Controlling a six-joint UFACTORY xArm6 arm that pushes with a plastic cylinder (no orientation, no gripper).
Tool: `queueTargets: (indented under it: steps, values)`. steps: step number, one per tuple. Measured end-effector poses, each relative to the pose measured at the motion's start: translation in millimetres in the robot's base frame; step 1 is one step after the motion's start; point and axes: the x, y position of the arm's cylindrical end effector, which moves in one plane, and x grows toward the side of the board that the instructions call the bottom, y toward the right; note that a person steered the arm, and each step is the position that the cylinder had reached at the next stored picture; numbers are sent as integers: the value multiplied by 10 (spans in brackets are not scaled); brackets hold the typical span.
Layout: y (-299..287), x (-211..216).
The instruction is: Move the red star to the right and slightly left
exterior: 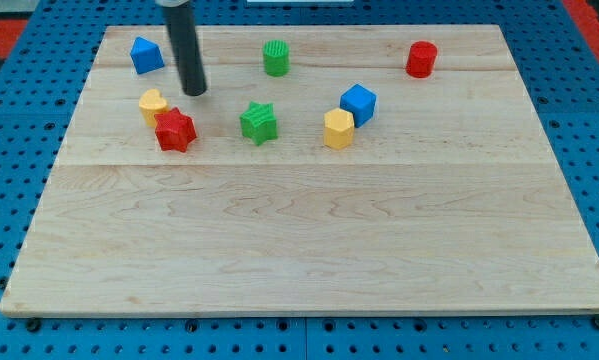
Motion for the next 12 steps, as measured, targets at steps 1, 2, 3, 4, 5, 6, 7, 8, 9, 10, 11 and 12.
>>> queueTargets:
  steps: [1,2,3,4,5,6,7,8,9,10,11,12]
  values:
    - [-352,199]
    - [-131,736]
    - [293,904]
    - [420,904]
    - [407,1001]
    - [858,1381]
    - [1212,1353]
    - [1428,1658]
    - [1977,1512]
    - [2016,1129]
    - [1156,1078]
    - [246,1108]
